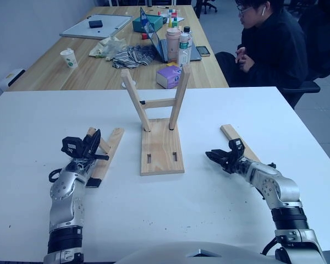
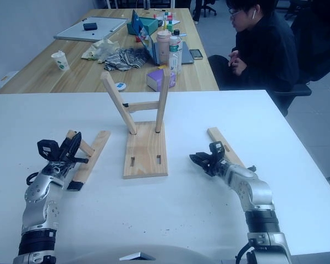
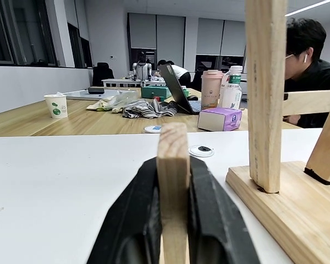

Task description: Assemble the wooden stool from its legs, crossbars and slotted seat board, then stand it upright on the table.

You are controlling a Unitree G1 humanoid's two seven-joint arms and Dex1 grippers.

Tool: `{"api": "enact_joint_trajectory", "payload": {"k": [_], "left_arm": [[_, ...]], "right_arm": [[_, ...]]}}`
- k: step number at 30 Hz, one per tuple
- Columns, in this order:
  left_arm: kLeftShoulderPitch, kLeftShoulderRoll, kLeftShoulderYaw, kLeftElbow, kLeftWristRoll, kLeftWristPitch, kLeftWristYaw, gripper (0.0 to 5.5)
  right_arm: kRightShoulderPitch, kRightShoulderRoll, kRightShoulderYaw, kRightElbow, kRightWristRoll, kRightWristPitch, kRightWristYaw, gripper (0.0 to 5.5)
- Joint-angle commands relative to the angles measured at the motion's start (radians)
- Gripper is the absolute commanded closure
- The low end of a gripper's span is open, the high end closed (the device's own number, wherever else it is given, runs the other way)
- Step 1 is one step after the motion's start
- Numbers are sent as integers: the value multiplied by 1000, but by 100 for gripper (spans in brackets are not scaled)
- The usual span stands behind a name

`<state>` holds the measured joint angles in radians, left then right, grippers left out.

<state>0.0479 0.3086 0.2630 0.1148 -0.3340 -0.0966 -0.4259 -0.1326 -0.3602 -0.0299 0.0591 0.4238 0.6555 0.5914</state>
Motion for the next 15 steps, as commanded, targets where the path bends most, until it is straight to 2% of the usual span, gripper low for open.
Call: {"api": "enact_joint_trajectory", "payload": {"k": [1, 6, 7, 9, 15], "left_arm": [[53, 2, -33, 87, 37, 60, -9, 513], [29, -3, 13, 90, -9, -3, -11, 513], [23, -1, 24, 100, -11, -18, -8, 475], [-1, 8, 33, 131, -13, -34, -16, 462], [-13, 16, 43, 127, -30, -50, -45, 368]], "right_arm": [[-6, 7, 2, -12, -3, 0, -2, 374], [-2, 8, 1, -13, -1, -2, 0, 374], [-1, 9, 2, -11, -2, -4, 1, 374], [8, 10, 1, -14, -4, -8, -3, 374], [-6, 11, 8, 8, -12, -17, -1, 374]]}}
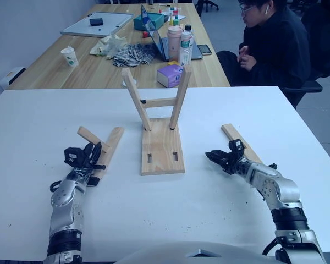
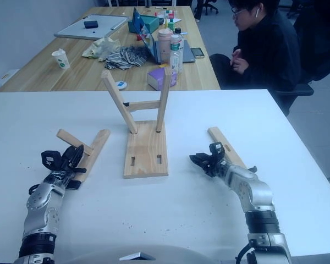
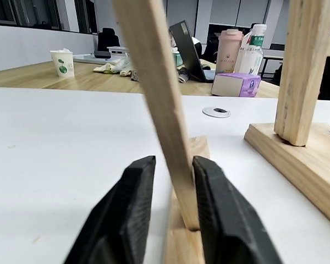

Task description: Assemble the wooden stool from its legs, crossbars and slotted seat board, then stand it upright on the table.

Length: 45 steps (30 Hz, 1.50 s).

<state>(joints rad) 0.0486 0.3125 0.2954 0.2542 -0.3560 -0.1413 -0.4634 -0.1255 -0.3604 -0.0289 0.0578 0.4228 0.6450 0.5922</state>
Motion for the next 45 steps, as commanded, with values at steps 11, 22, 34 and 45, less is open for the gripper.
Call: {"api": "enact_joint_trajectory", "payload": {"k": [11, 22, 34, 45], "left_arm": [[-62, 225, -117, 44, 38, 347, -236, 193], [-92, 291, -166, -5, 103, 505, -231, 109], [-83, 280, -187, -175, 112, 722, -163, 249], [-189, 225, -96, -175, 54, 762, -51, 349]], "right_arm": [[166, 96, -30, -131, 17, -23, -116, 374], [243, 125, -53, -193, 28, -29, -161, 374], [205, 97, -69, -223, 49, -2, -178, 374], [56, 41, -134, -188, 67, 44, -181, 374]]}}
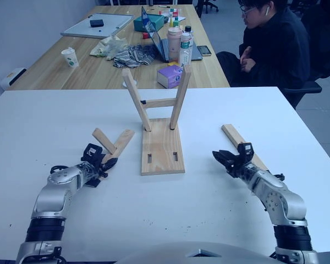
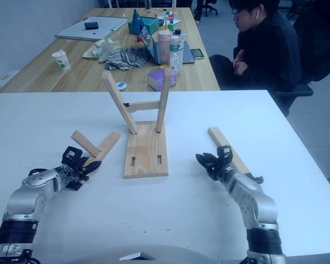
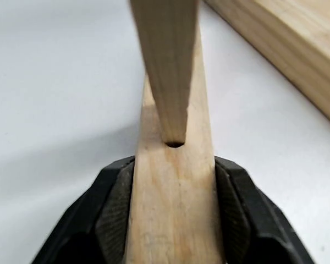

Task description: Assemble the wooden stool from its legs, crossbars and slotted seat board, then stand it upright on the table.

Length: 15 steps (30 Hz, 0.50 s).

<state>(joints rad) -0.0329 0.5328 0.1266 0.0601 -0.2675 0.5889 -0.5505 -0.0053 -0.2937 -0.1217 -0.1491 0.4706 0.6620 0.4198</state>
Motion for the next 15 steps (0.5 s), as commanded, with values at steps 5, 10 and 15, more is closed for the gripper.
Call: {"api": "enact_joint_trajectory", "payload": {"k": [5, 10, 15], "left_arm": [[-357, 71, 173, 87, -100, 90, 47, 349], [-662, 196, 187, 54, -240, 268, -80, 349], [-915, 256, 174, 48, -401, 493, -176, 349]], "right_arm": [[-175, -55, -111, 80, 28, 26, -17, 374], [-217, -96, -183, 49, 107, 55, 25, 374], [-230, -113, -241, -5, 197, 103, 44, 374]]}}
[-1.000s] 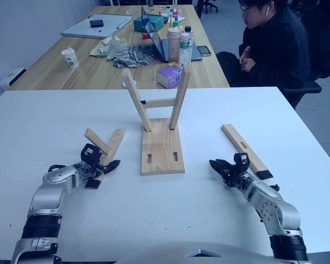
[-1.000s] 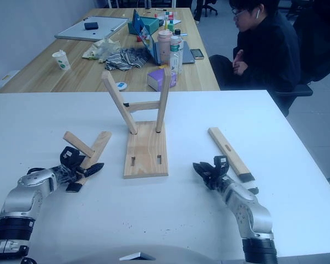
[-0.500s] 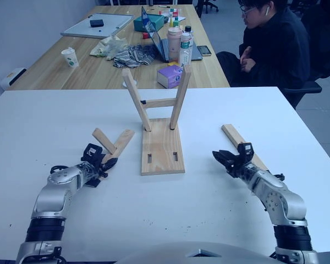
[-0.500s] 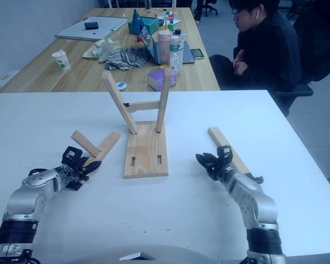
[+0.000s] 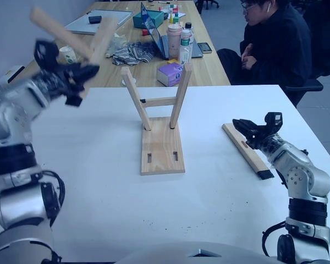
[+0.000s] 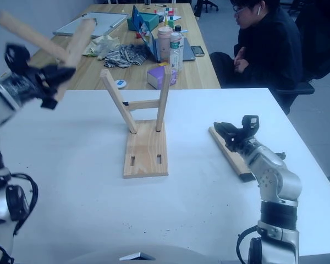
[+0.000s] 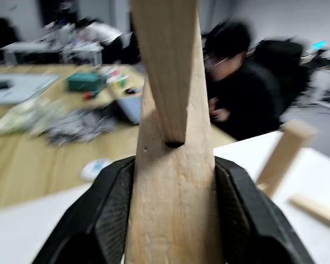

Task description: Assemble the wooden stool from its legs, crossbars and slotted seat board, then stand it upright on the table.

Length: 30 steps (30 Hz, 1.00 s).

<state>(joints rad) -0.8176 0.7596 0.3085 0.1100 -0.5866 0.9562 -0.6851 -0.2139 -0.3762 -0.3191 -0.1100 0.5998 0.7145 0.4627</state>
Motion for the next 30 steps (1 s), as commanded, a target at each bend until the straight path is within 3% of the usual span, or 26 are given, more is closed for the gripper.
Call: {"api": "enact_joint_trajectory", "payload": {"k": [1, 3, 7, 11, 15, 23, 29, 30], "left_arm": [[-168, 21, -15, -2, -110, 171, -45, 349], [-217, -41, -25, -32, -199, 302, -36, 349], [-246, -175, 5, -67, -332, 500, 18, 350], [-237, -301, 22, -63, -398, 612, 65, 350], [-235, -369, 41, -34, -481, 657, 89, 350], [-217, -436, 33, -12, -653, 657, 203, 350], [-206, -450, 29, -8, -737, 658, 281, 350], [-205, -452, 30, -6, -748, 657, 293, 350]], "right_arm": [[-30, -27, -67, -54, 103, 79, -9, 374], [-58, -36, -97, -99, 211, 143, 8, 374], [-121, -17, -127, -187, 496, 260, 11, 315], [-146, 64, -76, -231, 725, 285, -67, 229], [-166, 138, -52, -204, 921, 238, -172, 159], [-214, 206, 30, -167, 1104, 126, -285, 11], [-240, 216, 84, -168, 1099, 79, -317, 10], [-243, 218, 90, -165, 1097, 73, -320, 33]]}}
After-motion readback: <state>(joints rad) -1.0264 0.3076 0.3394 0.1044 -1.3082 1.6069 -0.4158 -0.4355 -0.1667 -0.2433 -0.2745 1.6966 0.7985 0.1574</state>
